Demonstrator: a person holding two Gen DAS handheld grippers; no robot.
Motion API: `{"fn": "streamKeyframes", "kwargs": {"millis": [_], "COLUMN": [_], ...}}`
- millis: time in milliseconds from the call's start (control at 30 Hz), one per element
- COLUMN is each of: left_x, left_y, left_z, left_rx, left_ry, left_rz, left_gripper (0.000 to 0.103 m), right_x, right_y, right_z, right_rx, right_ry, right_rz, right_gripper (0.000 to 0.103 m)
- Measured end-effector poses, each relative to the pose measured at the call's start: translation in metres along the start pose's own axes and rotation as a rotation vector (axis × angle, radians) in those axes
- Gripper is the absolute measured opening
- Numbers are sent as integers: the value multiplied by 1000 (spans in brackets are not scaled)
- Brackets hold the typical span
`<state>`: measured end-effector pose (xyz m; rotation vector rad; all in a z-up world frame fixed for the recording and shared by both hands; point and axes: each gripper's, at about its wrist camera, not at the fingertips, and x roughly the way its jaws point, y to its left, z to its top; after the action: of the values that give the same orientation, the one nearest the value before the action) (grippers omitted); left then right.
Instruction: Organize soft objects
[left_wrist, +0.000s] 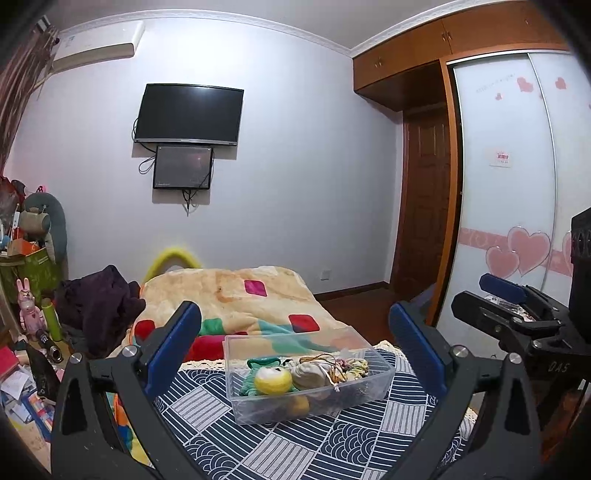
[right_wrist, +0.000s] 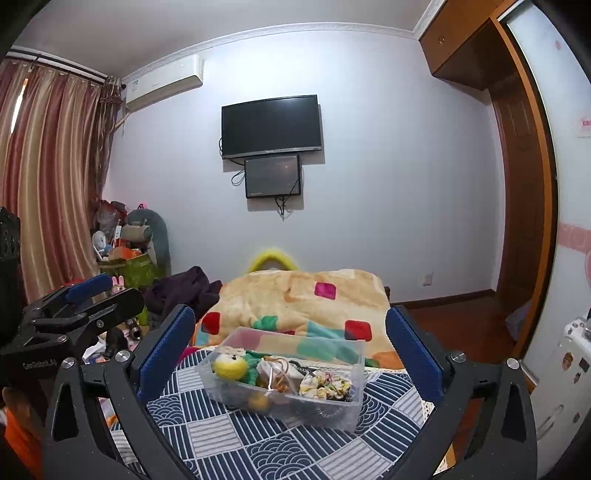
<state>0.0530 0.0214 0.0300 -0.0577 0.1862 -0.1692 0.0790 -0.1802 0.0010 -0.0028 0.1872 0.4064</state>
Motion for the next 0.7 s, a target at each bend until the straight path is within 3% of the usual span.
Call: {"fn": "streamKeyframes", "kwargs": {"millis": [700], "left_x": [-1], "left_y": [1], "left_z": [-1], "left_rx": [-5], "left_ry": [1], "left_rz": [0], "left_gripper": [103], "right_x": [-1], "right_y": [4], "right_z": [3], "right_rx": [-11], "right_ry": [-5], "right_rz": [8], "right_gripper": [103]}}
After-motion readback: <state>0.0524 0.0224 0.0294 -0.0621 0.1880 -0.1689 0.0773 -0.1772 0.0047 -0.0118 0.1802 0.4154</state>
